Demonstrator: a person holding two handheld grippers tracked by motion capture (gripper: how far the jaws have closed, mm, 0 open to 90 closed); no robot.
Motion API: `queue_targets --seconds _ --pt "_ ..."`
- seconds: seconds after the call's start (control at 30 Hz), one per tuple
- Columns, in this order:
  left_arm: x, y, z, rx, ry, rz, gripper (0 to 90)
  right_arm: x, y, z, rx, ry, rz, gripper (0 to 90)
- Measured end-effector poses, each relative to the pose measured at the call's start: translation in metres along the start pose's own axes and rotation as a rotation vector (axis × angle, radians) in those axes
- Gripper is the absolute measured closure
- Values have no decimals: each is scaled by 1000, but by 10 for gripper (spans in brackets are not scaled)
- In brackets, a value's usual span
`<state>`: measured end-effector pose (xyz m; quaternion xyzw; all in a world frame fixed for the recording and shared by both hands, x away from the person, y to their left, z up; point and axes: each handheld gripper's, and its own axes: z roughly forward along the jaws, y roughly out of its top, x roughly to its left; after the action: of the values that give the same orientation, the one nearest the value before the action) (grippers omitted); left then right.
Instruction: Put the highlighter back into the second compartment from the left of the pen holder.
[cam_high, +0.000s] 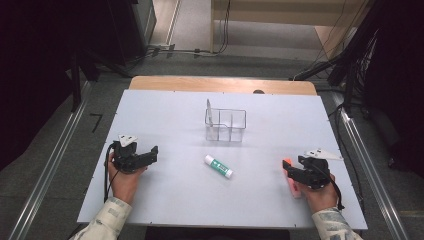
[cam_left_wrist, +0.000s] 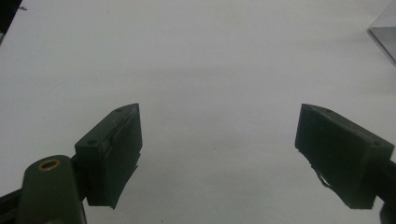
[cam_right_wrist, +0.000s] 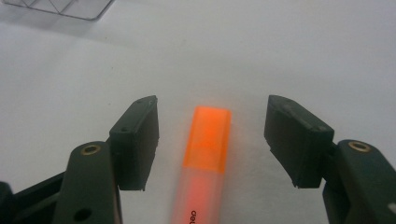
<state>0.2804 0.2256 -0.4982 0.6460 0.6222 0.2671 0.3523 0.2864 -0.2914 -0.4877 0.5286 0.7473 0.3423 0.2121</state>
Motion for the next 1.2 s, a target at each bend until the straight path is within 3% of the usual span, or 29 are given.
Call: queue_targets --seconds 1.2 --pt "0 0 0 4 2 2 155 4 -5 10 43 -13 -26 412"
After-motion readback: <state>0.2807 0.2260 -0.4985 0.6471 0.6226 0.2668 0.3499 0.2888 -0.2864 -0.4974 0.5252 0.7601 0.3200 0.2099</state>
